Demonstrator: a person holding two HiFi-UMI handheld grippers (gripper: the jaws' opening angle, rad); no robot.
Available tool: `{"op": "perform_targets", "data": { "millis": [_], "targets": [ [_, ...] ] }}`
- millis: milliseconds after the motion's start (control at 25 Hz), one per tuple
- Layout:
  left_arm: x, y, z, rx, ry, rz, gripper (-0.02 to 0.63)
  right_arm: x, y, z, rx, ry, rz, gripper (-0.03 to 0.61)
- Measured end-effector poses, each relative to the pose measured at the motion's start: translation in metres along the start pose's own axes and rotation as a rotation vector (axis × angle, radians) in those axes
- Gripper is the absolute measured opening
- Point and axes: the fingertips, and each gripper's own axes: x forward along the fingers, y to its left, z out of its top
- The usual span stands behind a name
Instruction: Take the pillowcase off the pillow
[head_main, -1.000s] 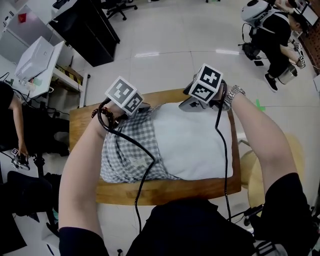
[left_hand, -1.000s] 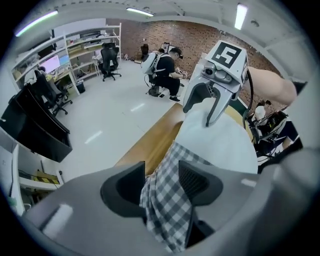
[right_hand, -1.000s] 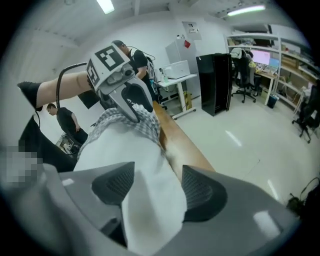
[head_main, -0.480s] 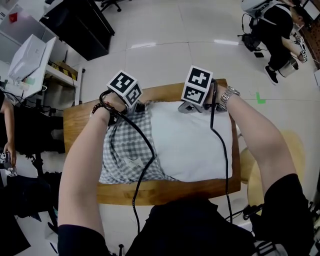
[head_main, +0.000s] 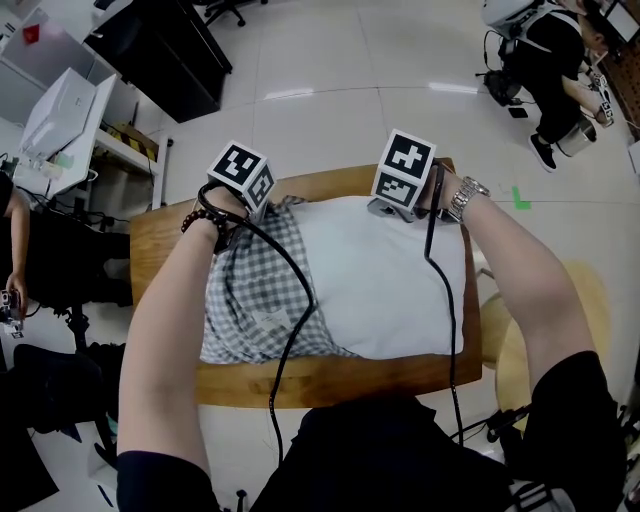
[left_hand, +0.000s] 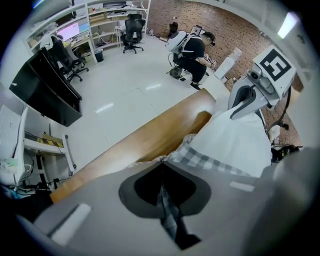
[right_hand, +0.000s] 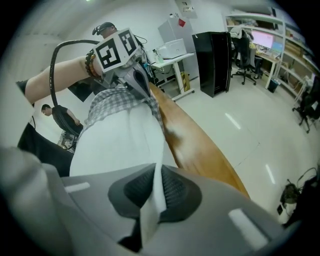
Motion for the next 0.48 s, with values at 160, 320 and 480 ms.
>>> {"op": "perform_targets", "data": {
  "millis": [160, 320, 480],
  "targets": [
    [-0.012, 0.013, -0.015, -0.022, -0.002, 0.039, 0.008, -0.009, 0.004, -0.001, 0.016, 0.007, -0.031, 0.012],
    [-0.023, 0.022, -0.032, -0.027, -0.011, 0.082, 0.006, -0.016, 0.007, -0.008, 0.024, 0.009, -0.073, 0.012],
    [-0.034, 0.026, -0.041, -0.037, -0.029, 0.112, 0.006, -0.024, 0.006, -0.014, 0.036, 0.005, -0.104, 0.012]
  ]
}}
